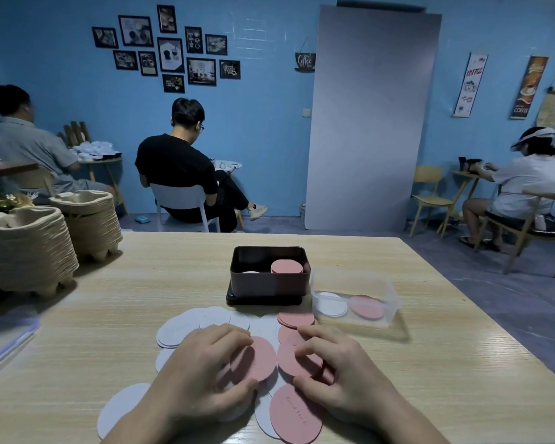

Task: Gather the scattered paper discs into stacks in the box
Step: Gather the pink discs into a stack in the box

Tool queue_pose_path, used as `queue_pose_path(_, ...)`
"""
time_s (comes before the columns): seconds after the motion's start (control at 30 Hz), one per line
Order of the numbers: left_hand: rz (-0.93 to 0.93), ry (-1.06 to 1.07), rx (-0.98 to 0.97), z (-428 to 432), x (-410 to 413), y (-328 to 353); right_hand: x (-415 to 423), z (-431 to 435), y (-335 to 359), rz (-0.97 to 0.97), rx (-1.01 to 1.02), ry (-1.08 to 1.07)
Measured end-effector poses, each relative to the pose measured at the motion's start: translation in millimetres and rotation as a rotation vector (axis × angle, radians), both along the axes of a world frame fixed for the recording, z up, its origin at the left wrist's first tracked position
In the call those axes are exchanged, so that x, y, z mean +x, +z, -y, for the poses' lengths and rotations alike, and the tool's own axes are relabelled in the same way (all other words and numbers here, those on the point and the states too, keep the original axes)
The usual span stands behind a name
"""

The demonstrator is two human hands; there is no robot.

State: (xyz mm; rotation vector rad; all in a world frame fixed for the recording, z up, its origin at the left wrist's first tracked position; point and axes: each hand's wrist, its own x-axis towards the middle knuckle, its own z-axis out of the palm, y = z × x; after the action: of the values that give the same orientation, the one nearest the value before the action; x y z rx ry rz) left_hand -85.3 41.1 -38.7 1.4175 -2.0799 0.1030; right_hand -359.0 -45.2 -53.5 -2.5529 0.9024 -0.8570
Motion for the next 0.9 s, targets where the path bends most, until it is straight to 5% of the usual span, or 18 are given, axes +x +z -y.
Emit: queue_pose_path(0.9, -0.108, -0.039, -0.005, 20.7, -21.7, -18.3, 0.6, -3.0, 4.6, 0.103, -0.060, 0.071)
